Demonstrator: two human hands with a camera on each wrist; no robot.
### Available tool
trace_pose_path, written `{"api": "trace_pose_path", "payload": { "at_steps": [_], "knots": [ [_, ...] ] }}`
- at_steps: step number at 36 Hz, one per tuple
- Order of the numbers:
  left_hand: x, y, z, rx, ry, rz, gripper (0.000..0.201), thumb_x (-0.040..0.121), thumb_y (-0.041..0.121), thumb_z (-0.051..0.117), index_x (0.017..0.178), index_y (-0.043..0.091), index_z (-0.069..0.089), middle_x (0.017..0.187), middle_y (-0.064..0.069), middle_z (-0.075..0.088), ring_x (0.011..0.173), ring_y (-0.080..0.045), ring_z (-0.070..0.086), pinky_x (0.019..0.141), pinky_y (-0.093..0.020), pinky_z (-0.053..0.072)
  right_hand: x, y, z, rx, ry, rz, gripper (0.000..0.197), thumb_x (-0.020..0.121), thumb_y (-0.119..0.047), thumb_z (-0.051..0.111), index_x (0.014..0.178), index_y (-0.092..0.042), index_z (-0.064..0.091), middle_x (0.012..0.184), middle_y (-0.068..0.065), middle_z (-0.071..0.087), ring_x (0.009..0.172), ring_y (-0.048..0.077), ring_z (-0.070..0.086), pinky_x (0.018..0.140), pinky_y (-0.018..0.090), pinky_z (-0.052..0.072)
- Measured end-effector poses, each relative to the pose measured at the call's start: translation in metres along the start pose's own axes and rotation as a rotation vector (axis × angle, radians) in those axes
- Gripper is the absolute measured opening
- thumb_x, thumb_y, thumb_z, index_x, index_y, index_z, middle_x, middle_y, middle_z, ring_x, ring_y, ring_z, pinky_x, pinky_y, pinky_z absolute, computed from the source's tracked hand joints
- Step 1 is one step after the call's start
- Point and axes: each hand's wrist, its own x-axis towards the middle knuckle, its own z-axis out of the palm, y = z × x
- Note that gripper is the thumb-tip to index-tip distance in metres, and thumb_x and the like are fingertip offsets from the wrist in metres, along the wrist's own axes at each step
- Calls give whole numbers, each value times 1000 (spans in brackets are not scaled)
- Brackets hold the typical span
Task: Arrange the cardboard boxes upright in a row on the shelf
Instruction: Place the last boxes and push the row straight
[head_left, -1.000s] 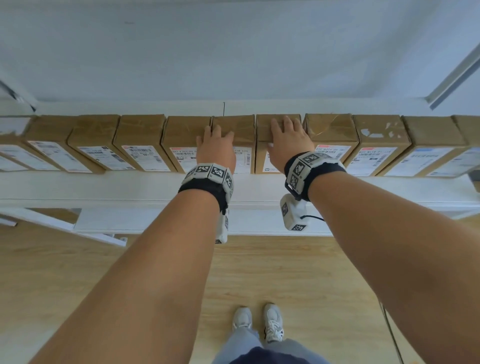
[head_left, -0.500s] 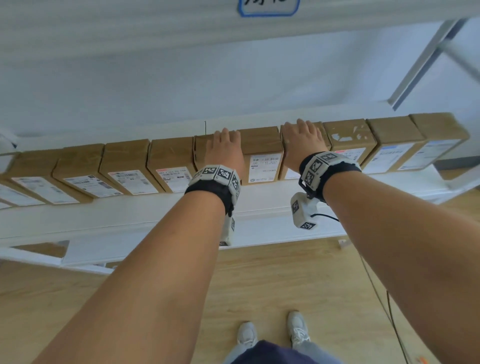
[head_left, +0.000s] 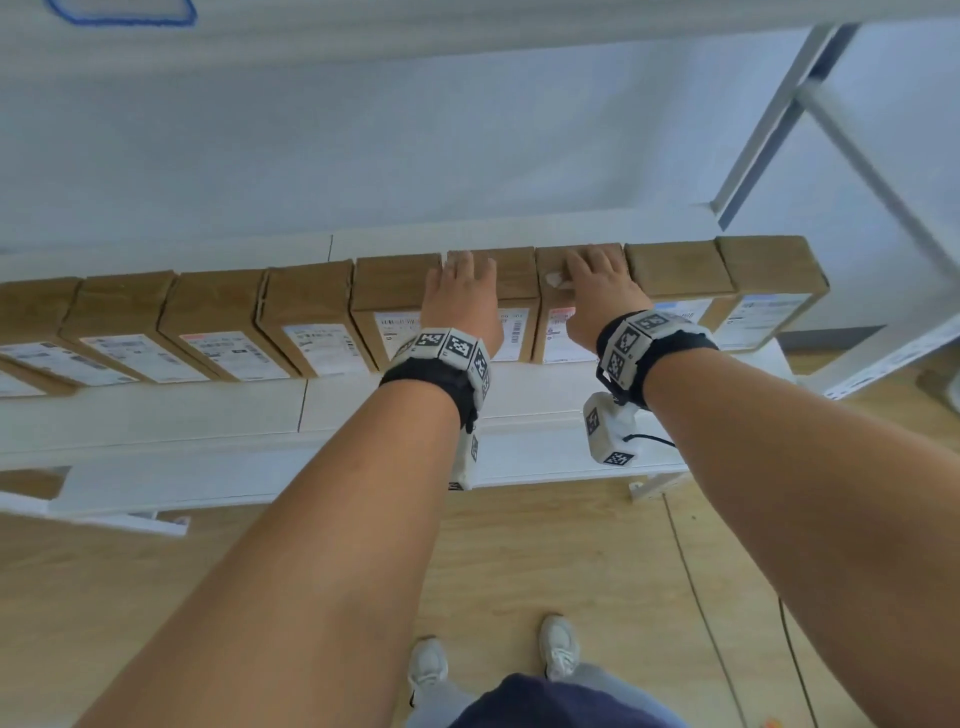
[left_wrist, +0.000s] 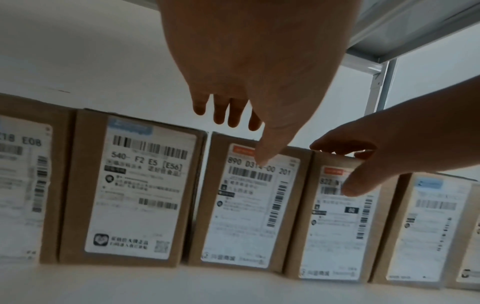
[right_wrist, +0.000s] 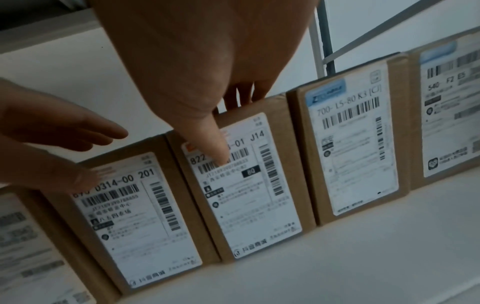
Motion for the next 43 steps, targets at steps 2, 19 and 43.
{"api": "trace_pose_path", "payload": {
  "at_steps": [2,19,43],
  "knots": [
    [-2,10,3,-28,3,-14,68,89,11,53,150,14,24,158,-15,19,147,-31,16,120,-44,17,0,4,3,0,14,-30,83,80,-5,60,152,-21,20,158,2,16,148,21,8,118,41,22],
    [-14,20,19,-110,9,-87,68,93,1,44,153,15,16,162,-12,6,150,-29,5,122,-38,10,5,12,19,-30,59,-148,75,93,-6,52,154,-13,8,161,12,3,148,28,-1,119,37,4],
    [11,106,-6,-78,12,86,69,90,10,49,151,13,19,161,-13,10,148,-31,13,121,-44,15,-20,103,-29,-76,87,85,77,83,-5,55,151,-14,21,160,12,12,148,27,5,120,44,6]
  ]
}}
